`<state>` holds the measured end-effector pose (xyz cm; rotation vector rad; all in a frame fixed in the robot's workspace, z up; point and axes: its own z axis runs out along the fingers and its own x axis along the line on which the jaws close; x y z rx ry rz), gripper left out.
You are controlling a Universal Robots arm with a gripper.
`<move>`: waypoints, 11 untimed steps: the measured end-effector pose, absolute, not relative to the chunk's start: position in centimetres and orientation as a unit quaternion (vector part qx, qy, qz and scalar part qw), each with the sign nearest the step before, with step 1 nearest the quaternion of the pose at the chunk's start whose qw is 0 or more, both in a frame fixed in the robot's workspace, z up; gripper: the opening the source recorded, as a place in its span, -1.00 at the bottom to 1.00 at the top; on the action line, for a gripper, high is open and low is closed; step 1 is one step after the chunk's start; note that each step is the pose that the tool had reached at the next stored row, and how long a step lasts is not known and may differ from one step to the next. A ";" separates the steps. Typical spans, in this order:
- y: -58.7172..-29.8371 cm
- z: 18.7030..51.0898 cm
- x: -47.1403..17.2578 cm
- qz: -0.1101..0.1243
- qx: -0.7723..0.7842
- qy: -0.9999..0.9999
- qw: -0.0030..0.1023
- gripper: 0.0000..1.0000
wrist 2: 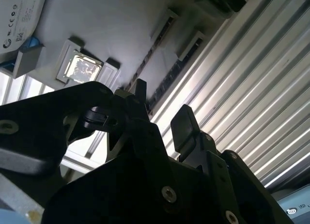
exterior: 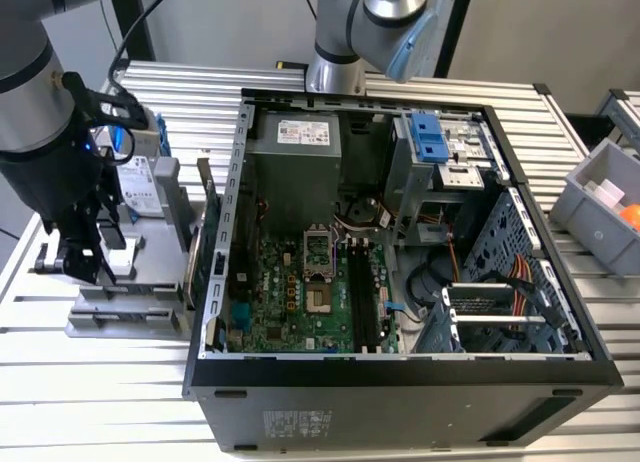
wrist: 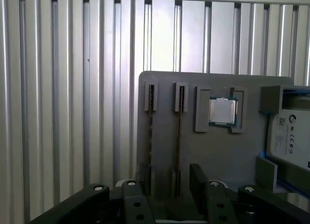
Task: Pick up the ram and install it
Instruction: 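Pick up the ram and move it above insertion slot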
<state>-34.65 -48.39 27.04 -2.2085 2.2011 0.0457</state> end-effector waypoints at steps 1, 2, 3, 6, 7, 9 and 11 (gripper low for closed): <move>-48.4 26.9 -34.6 0.015 -0.708 0.706 0.012 1.00; -48.4 26.8 -34.7 0.015 -0.708 0.706 0.012 1.00; -48.4 26.8 -34.6 0.015 -0.708 0.706 0.012 1.00; -48.4 26.4 -34.6 0.015 -0.708 0.706 0.011 1.00; -48.4 26.3 -34.6 0.015 -0.708 0.706 0.011 1.00; -48.4 26.1 -34.7 0.015 -0.708 0.706 0.011 1.00; -48.5 25.9 -34.6 0.016 -0.708 0.706 0.011 1.00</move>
